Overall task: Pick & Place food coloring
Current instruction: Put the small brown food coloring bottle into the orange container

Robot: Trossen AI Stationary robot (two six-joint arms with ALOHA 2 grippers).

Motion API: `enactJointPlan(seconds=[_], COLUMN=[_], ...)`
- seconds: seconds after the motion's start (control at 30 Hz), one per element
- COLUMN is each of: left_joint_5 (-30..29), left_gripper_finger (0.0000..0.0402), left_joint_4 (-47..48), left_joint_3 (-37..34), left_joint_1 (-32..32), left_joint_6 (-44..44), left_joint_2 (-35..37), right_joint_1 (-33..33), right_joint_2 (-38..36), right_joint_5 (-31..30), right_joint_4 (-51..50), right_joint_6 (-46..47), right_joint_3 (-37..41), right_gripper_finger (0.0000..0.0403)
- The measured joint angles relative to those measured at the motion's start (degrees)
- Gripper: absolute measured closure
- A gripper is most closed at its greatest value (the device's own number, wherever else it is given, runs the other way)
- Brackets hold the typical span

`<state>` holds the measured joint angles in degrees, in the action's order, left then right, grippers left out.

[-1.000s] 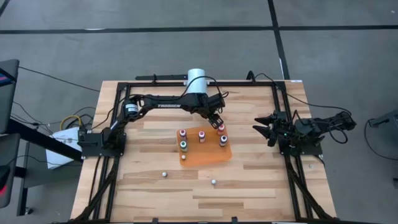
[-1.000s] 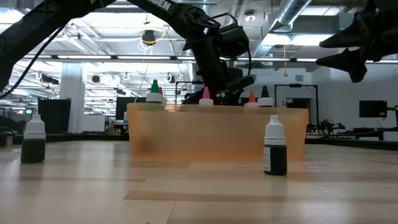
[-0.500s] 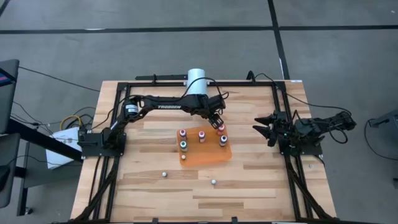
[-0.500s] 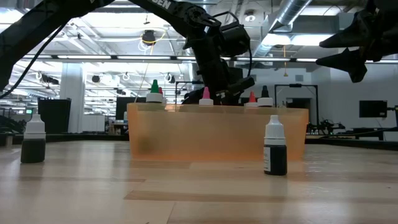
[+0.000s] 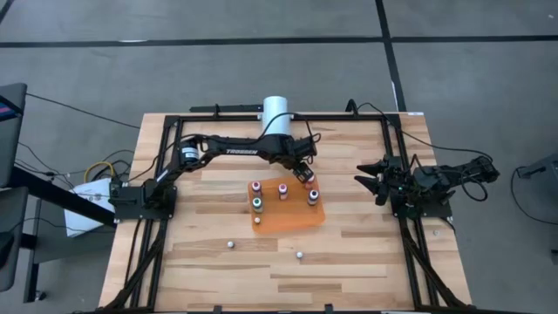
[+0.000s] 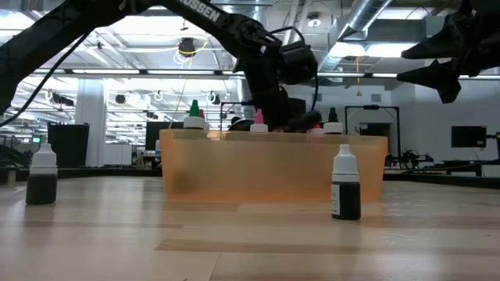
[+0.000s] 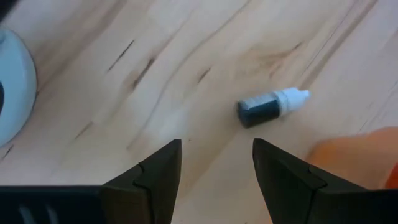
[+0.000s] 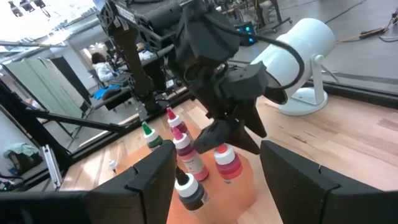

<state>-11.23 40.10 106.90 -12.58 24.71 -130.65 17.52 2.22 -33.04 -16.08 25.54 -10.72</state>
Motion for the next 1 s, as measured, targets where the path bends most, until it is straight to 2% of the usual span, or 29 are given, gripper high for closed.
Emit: enactJointPlan(seconds=[0.47, 0.73, 1.0], left_joint_5=[1.9, 2.3, 11.9], left_gripper_finger=[0.0212, 0.0212, 0.0212], left_joint_4=[-1.3, -1.2, 4.3], left_joint_3=[0.4, 0.4, 4.8], left_joint_1=[-0.2, -1.4, -3.8], left_joint_6=[-0.1, -4.3, -4.0], left_joint_2=[0.2, 0.2, 0.3], right_joint_1=[0.0, 0.0, 0.0], right_joint_2=[0.0, 0.0, 0.0], right_joint_5=[0.0, 0.0, 0.0], right_joint_4=[-0.2, -0.2, -0.2], right_joint_6=[0.0, 0.0, 0.0], right_joint_3=[0.0, 0.0, 0.0], right_gripper_finger=[0.0182, 0.0182, 0.0182])
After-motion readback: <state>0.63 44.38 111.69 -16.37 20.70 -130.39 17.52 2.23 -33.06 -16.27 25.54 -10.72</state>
